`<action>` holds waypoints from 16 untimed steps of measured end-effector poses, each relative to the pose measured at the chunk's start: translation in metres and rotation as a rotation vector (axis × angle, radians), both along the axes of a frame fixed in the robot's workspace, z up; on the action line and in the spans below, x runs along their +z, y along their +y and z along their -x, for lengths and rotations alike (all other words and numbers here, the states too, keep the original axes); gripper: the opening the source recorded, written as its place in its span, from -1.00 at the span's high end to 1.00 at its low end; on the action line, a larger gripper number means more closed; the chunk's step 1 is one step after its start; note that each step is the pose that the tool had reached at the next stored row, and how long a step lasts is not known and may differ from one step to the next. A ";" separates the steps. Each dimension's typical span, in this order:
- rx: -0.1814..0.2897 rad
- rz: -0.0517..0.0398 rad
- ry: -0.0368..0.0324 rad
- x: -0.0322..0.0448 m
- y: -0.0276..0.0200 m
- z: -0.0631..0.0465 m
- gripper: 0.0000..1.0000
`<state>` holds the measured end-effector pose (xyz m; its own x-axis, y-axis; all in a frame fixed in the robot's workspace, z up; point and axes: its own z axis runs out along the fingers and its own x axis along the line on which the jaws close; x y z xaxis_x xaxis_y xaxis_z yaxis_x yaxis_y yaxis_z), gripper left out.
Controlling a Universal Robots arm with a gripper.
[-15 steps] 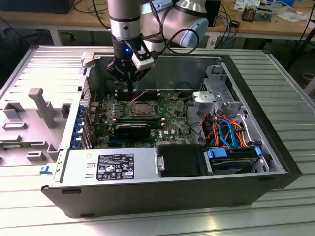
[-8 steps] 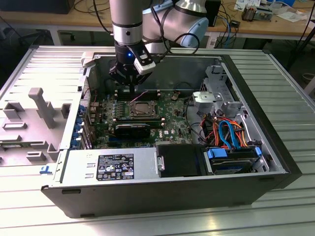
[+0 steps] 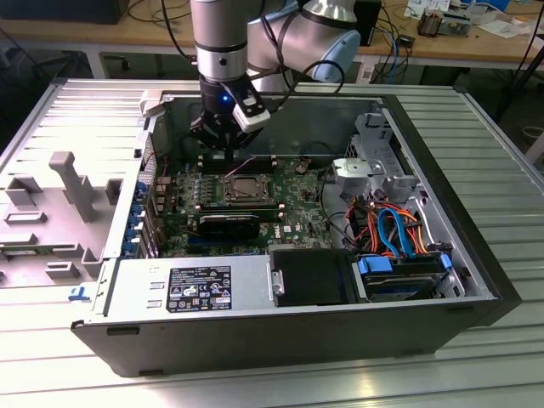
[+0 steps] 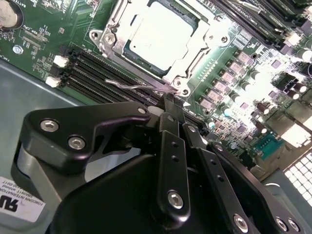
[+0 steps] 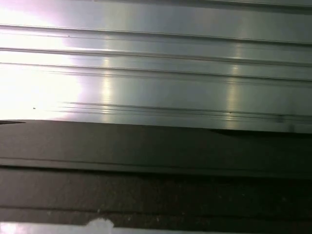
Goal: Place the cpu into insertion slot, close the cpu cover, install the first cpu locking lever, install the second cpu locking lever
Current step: 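Install the first cpu locking lever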
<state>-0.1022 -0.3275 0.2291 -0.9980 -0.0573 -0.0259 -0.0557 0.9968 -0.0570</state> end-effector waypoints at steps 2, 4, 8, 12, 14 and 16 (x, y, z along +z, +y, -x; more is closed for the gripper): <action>0.004 0.0000 0.0000 -0.0012 0.0000 0.000 0.79; 0.007 0.0001 0.0000 -0.0024 0.0000 0.000 0.79; 0.018 0.0014 0.0000 -0.0064 0.0000 -0.002 0.79; 0.044 0.0020 0.0000 -0.0100 0.0000 -0.003 0.79; 0.053 0.0022 0.0000 -0.0110 0.0000 -0.005 0.79; 0.062 0.0029 0.0002 -0.0128 0.0000 -0.008 0.79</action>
